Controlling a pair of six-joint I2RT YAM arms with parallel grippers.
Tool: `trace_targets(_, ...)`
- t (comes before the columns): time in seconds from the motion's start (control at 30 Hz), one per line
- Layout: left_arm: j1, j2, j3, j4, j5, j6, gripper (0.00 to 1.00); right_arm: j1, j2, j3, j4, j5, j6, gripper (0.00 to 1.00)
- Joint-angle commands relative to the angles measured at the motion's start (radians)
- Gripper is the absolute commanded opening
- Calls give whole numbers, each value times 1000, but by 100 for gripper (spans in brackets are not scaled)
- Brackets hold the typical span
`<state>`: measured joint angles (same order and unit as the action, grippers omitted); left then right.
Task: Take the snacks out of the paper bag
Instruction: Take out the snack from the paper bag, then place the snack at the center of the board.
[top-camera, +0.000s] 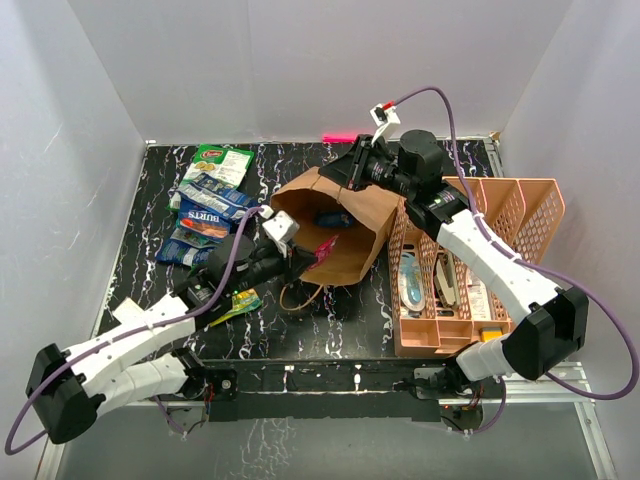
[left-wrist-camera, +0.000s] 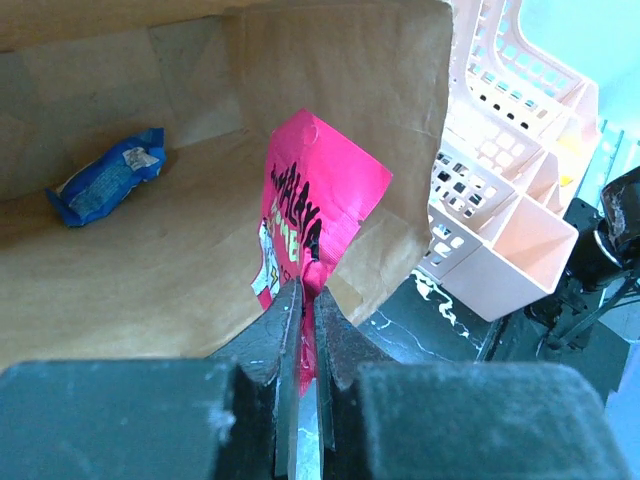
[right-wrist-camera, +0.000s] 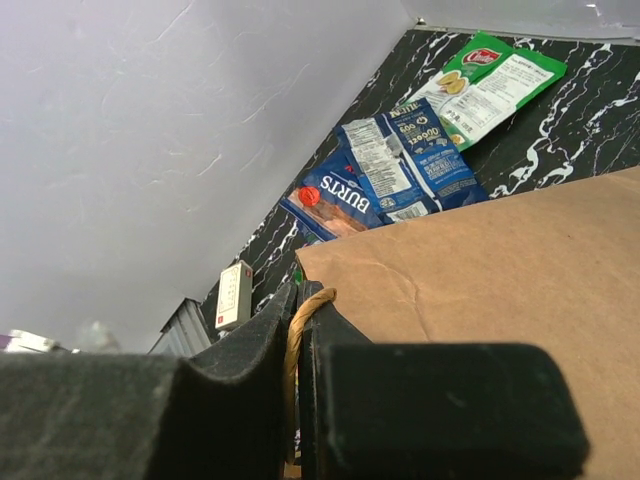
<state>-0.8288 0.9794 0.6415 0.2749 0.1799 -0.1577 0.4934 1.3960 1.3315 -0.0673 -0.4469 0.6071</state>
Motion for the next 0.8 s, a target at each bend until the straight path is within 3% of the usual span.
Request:
trace_targets(0.0,-2,-82,128,-243,-43,-1,0,-8,-5,14,93,12,-6,8)
trace_targets(0.27,-2,-165,346,-551,-279,-7,0,-23,-8,-3,95,16,-10,8)
trace_targets(0.43,-1,-187,501,-660,-387,80,0,-29,-17,-20,96,12,-9,8)
trace_targets(0.77,-2,-53,625,-802,-1048,153,0,-32,-55,-48,99,-10,0,8)
